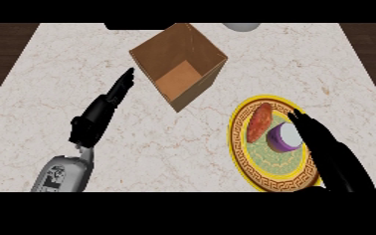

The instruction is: Pick the can from the plate and place it in the cardboard box

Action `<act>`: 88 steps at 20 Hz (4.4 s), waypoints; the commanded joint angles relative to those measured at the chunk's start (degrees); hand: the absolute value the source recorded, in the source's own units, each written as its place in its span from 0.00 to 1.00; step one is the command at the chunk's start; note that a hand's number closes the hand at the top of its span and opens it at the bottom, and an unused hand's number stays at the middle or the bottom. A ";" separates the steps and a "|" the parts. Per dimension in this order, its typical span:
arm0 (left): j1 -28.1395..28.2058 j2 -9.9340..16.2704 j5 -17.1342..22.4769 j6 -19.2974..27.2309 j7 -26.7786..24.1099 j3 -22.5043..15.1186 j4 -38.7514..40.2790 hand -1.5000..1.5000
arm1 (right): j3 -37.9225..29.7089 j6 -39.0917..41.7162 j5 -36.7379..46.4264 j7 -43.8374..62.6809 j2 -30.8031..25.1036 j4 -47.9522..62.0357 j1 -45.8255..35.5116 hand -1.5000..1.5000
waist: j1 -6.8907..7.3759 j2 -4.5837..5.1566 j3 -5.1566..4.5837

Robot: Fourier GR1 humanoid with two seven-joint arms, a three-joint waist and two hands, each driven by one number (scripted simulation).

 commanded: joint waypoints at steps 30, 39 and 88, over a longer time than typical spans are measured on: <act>-0.10 -4.39 -4.02 -4.24 1.72 2.06 -2.58 0.50 | 16.19 -1.49 17.23 -20.20 4.27 16.63 -10.15 1.00 | 2.88 0.26 -0.02; -1.25 -5.05 -3.81 -3.89 2.60 3.17 -1.27 0.50 | 23.63 -3.67 20.79 -28.15 12.48 22.27 -24.97 1.00 | 0.59 0.08 0.01; -1.32 -5.64 -5.58 -5.07 -0.54 5.57 0.62 0.50 | 1.61 2.95 -4.10 -5.68 19.44 26.92 -61.96 1.00 | 0.62 0.18 -0.03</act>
